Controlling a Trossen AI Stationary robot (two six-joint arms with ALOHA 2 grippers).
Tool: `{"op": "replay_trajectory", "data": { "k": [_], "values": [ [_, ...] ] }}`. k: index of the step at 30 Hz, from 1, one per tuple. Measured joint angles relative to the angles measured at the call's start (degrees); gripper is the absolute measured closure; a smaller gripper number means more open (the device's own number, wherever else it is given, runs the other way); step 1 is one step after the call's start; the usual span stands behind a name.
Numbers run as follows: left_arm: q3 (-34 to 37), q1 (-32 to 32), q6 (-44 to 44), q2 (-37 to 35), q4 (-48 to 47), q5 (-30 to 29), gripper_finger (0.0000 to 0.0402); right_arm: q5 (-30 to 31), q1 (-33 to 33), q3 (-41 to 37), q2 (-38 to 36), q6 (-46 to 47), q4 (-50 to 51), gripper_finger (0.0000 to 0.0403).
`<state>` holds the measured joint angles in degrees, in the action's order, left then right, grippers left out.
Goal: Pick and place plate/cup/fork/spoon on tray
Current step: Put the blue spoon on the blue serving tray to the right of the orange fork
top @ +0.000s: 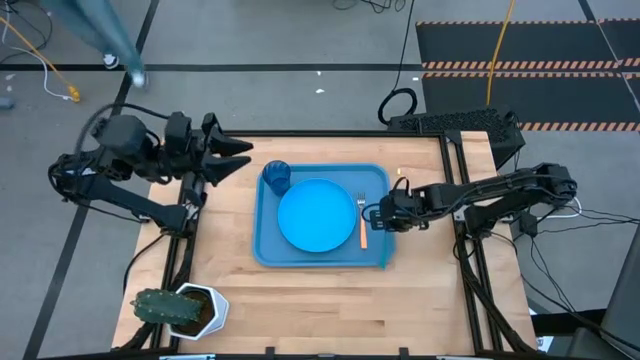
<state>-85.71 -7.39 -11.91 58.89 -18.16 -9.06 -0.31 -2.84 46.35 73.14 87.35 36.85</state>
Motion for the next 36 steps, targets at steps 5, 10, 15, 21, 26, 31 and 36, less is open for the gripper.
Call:
{"op": "replay_trajectory", "data": {
  "k": [5, 10, 15, 21, 26, 31, 36],
  "values": [
    [-0.04, -1.42, 0.97, 0.53, 1.99, -0.04, 0.0252, -2.36, 1.46, 0.00, 2.28, -1.16, -0.27, 0.0403],
    [-0.04, -1.66, 1.56, 1.03, 1.78, -0.05, 0.0252, -4.46, 2.04, 0.00, 4.98, -1.75, -2.96, 0.0403],
    [-0.04, -1.71, 0.78, 0.98, 1.76, -0.04, 0.0252, -4.45, 3.22, 0.00, 5.44, -1.41, -3.61, 0.0403],
    [-0.04, -1.69, 0.21, 0.98, 0.50, -0.04, 0.0252, -4.42, 5.95, 0.00, 4.98, -3.57, -3.73, 0.0403],
    [-0.04, -1.69, -0.35, 1.00, -1.89, -0.07, 0.0252, -4.03, 8.18, -0.01, 5.71, -7.24, -3.81, 0.0403],
    [-0.04, -1.36, -0.68, 2.21, -0.96, -0.52, 0.0252, -1.55, 10.90, -0.02, 6.20, -10.32, -4.90, 0.0403],
    [0.00, -1.32, -2.92, 4.20, 1.72, -0.58, 0.0252, 0.06, 13.19, -0.02, 7.09, -13.92, -7.20, 0.0403]
  ]
}}
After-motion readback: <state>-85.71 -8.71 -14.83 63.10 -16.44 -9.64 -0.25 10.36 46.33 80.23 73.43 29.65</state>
